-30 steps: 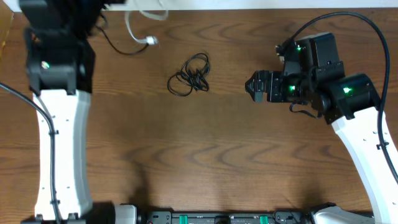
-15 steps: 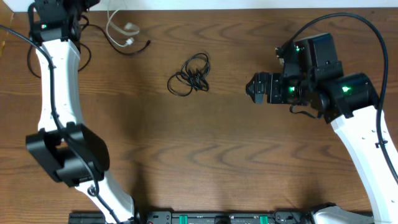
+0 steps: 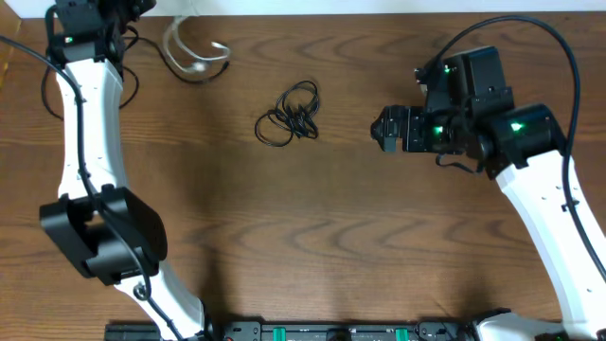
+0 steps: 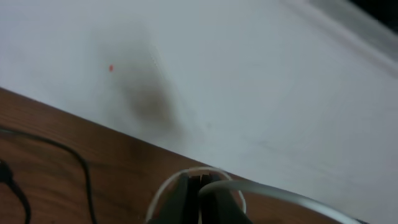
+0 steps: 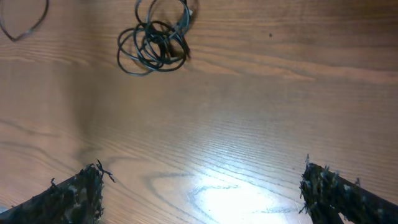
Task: Untangle cables
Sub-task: 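Lower the white cable at the left edge with the left gripper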
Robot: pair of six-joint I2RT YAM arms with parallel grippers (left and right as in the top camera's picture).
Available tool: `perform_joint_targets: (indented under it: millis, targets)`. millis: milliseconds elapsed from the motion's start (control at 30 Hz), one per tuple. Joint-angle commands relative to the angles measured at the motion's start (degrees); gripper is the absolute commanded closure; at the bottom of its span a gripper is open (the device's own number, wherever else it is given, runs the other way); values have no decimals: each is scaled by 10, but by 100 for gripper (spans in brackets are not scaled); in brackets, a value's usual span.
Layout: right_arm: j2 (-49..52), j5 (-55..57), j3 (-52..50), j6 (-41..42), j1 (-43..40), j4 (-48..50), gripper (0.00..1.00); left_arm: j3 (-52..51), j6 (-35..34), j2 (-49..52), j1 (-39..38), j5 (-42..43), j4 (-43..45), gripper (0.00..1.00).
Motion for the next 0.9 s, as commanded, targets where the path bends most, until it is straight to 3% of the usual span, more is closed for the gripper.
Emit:
perform_joint_targets:
  millis: [0, 367, 867]
  targets:
    - [7, 2, 2, 4, -3, -4, 1, 3, -3, -67, 0, 21, -26, 92]
    - [7, 0, 2, 3, -3, -30, 1, -2, -3, -95, 21, 20, -235, 93]
    - [7, -2, 2, 11, -3, -40, 1, -21, -3, 35, 165, 20, -285, 93]
